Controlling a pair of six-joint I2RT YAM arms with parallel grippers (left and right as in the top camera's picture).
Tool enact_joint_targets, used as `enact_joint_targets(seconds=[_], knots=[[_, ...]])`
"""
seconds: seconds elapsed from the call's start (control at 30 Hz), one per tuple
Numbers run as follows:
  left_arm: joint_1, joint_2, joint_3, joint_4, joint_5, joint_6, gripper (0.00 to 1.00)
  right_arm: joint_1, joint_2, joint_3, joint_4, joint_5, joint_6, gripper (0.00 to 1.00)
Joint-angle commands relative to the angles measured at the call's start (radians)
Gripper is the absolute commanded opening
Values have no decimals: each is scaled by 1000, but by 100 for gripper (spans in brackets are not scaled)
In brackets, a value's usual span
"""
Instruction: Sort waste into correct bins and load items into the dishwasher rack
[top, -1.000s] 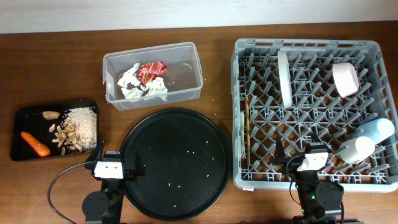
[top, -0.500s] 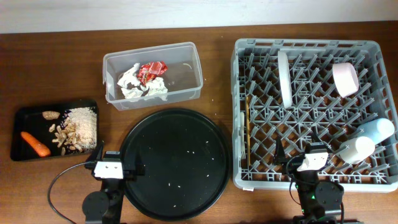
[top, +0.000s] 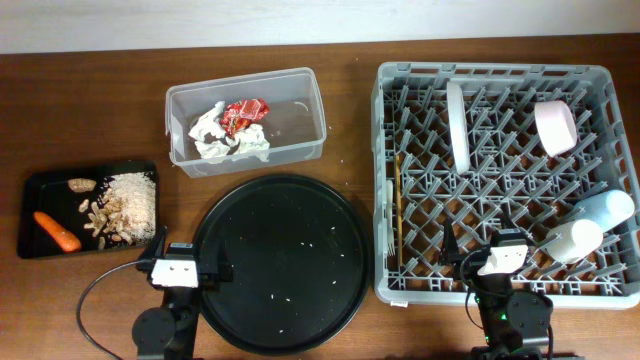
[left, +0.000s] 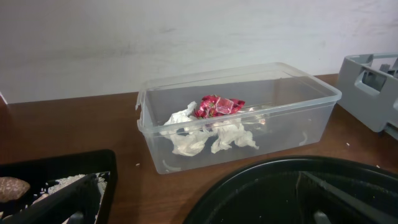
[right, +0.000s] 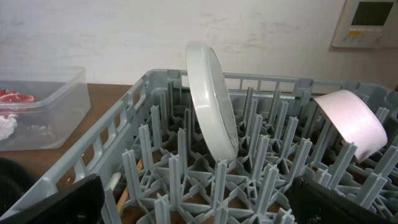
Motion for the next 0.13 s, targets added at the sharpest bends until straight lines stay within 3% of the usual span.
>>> enact_joint_targets(seconds=[0.0, 0.1], knots=[[-5, -9, -6, -3, -11, 19, 100, 6, -6, -5, -6, 8, -2, 98], [-5, -9, -6, -3, -11, 19, 99, 6, -6, -5, -6, 8, -2, 98]])
